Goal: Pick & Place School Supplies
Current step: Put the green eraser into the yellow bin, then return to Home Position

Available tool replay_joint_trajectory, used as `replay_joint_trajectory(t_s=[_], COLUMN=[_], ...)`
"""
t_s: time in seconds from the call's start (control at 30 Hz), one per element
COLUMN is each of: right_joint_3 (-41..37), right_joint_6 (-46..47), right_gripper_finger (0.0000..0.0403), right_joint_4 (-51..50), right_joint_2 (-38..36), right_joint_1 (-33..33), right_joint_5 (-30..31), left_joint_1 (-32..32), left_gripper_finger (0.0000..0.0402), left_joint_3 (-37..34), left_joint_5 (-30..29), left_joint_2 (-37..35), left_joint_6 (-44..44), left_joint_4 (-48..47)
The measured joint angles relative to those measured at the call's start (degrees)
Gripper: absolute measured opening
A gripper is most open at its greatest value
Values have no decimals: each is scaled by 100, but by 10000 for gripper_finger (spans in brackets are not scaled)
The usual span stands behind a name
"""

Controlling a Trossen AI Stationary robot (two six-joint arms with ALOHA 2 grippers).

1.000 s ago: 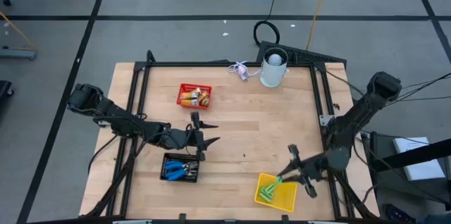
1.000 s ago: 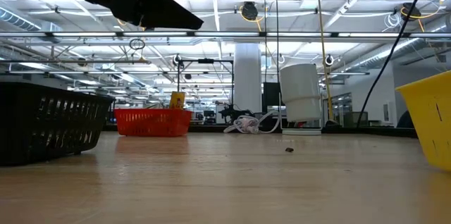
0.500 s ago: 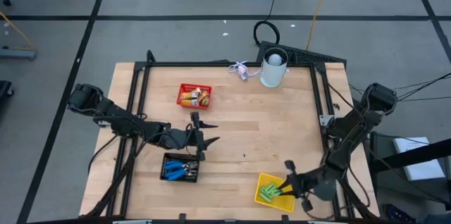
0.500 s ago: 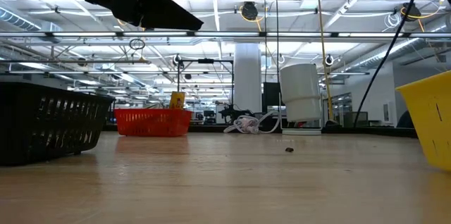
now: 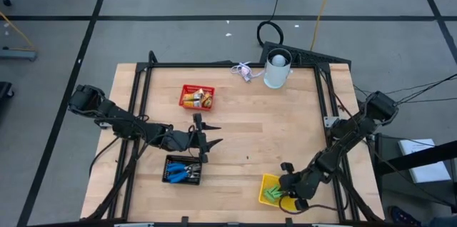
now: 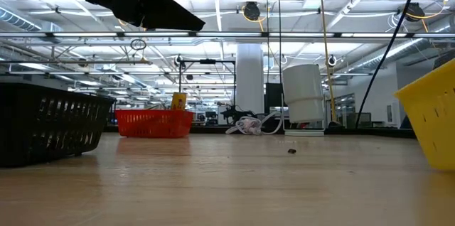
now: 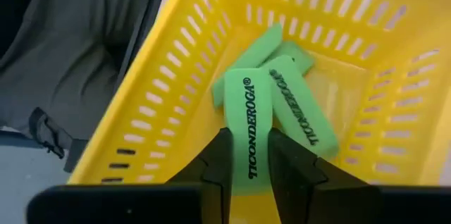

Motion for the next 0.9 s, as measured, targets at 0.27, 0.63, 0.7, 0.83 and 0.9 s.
replay_joint_trajectory(t_s=[0.27,0.63,0.7,0.83,0.9], right_joint_3=[-4,-13,-13,-13,-19], right_joint_6=[-9,-733,-1228,-2313,-2893], right_gripper_finger=[188,224,217,203,197], right_joint_4=[195,957,1165,1216,1207], right_joint_2=[9,-545,-859,-1687,-2128], right_joint_1=[-47,-163,-163,-163,-161], right_joint_5=[-9,42,167,183,180], left_joint_1=[0,-305,-411,-613,-703], left_gripper_finger=[204,204,205,204,204], left_joint_3=[0,0,0,7,1], left_joint_5=[-2,-62,-65,-57,-51], left_joint_2=[0,-334,-581,-1253,-1688], left_joint_6=[73,298,241,-142,-450], left_joint_4=[2,-8,-288,-920,-1560])
